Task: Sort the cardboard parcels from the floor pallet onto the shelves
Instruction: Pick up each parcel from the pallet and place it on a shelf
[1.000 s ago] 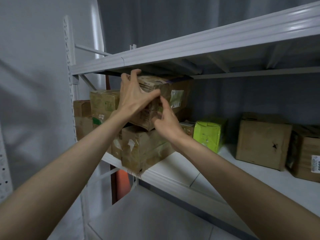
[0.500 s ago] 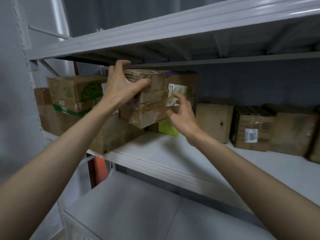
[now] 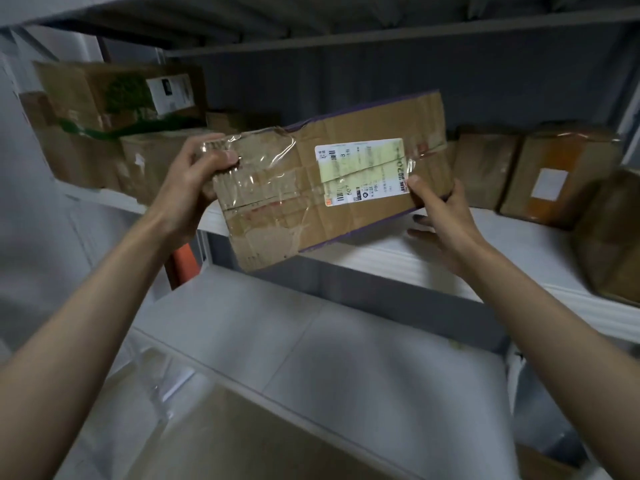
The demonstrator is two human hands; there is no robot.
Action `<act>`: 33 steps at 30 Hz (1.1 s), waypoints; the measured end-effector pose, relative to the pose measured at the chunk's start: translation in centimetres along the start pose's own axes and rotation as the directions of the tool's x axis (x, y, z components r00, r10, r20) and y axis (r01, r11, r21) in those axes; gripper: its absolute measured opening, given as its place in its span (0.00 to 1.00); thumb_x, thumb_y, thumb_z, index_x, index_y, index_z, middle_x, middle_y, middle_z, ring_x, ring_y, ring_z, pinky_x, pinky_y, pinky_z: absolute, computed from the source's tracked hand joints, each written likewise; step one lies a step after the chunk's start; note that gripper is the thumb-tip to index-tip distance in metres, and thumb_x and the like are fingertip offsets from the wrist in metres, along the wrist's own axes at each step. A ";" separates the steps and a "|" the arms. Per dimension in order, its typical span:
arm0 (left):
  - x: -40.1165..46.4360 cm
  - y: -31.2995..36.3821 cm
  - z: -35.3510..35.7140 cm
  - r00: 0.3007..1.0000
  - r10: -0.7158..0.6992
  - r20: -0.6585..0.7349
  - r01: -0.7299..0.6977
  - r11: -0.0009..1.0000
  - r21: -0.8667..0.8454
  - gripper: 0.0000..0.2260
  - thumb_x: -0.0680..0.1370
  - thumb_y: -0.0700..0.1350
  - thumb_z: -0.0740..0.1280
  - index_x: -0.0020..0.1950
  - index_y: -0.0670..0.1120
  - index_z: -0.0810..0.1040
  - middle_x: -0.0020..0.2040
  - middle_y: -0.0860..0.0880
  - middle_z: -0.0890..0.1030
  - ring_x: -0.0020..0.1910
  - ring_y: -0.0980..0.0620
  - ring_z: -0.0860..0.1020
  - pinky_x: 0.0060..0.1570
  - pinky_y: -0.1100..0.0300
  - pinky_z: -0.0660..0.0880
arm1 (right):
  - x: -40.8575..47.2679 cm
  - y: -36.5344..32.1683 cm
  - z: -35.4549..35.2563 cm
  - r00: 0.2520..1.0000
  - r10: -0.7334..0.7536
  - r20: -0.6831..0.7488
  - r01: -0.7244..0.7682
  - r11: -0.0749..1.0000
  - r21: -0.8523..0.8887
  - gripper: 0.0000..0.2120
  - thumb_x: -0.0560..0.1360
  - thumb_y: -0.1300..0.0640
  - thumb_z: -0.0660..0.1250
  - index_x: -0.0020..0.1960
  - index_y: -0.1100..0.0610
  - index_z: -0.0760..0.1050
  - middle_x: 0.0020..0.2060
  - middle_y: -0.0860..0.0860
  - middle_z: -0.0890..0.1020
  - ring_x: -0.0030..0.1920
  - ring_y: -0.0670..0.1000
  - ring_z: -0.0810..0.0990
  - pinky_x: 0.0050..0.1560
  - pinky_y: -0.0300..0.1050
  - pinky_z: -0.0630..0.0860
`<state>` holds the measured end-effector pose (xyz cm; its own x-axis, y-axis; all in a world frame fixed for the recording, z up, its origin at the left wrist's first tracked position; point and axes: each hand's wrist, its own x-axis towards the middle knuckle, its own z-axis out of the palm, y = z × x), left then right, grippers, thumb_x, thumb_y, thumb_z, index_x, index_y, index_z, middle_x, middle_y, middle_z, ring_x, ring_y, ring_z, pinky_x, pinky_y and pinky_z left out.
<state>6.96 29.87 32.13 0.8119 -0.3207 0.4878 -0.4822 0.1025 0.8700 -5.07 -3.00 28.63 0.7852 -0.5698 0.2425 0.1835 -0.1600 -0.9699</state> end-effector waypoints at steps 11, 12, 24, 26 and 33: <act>-7.7 0.5 4.4 0.971 -0.212 0.113 0.221 0.973 -0.072 0.31 0.73 0.76 0.55 0.62 0.60 0.82 0.61 0.50 0.84 0.60 0.49 0.82 0.67 0.41 0.72 | -10.5 -1.6 -4.5 0.984 -0.052 -0.169 0.098 0.956 0.276 0.21 0.81 0.54 0.67 0.69 0.54 0.60 0.63 0.54 0.77 0.54 0.55 0.86 0.50 0.52 0.85; -8.2 0.8 4.7 0.971 -0.201 0.126 0.214 0.972 -0.101 0.31 0.74 0.76 0.54 0.62 0.60 0.82 0.61 0.50 0.84 0.60 0.49 0.82 0.66 0.42 0.72 | -11.4 -2.0 -5.0 0.979 -0.066 -0.191 0.118 0.955 0.274 0.20 0.81 0.54 0.67 0.67 0.54 0.61 0.63 0.54 0.76 0.55 0.55 0.85 0.48 0.51 0.85; -17.0 5.1 12.2 0.947 -0.182 0.264 0.285 0.854 -0.436 0.31 0.80 0.69 0.49 0.61 0.52 0.84 0.59 0.45 0.84 0.58 0.44 0.83 0.48 0.46 0.83 | -27.8 -4.5 -12.3 0.830 -0.075 -0.553 0.178 0.975 0.136 0.17 0.79 0.53 0.70 0.59 0.55 0.63 0.61 0.60 0.75 0.42 0.51 0.84 0.39 0.46 0.84; -19.4 5.0 14.5 0.921 -0.196 0.336 0.335 0.837 -0.433 0.32 0.80 0.70 0.48 0.61 0.53 0.85 0.59 0.46 0.85 0.57 0.45 0.84 0.46 0.47 0.83 | -31.2 -4.7 -14.4 0.791 -0.077 -0.607 0.173 0.980 0.101 0.15 0.79 0.54 0.69 0.57 0.53 0.64 0.60 0.59 0.74 0.39 0.49 0.83 0.40 0.48 0.84; -26.3 7.0 24.1 0.805 -0.200 0.558 0.450 0.819 -0.355 0.33 0.78 0.72 0.47 0.62 0.55 0.84 0.60 0.49 0.84 0.59 0.48 0.83 0.56 0.47 0.80 | -42.0 -5.4 -23.7 0.674 -0.049 -0.737 0.098 0.995 0.023 0.18 0.79 0.52 0.69 0.63 0.52 0.65 0.63 0.57 0.74 0.53 0.58 0.85 0.45 0.53 0.85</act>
<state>-25.73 16.32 23.67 0.5667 -0.8043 0.1786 0.0875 0.2743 0.9577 -53.06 2.67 24.18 0.0845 -0.9703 0.2268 0.2730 -0.1963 -0.9418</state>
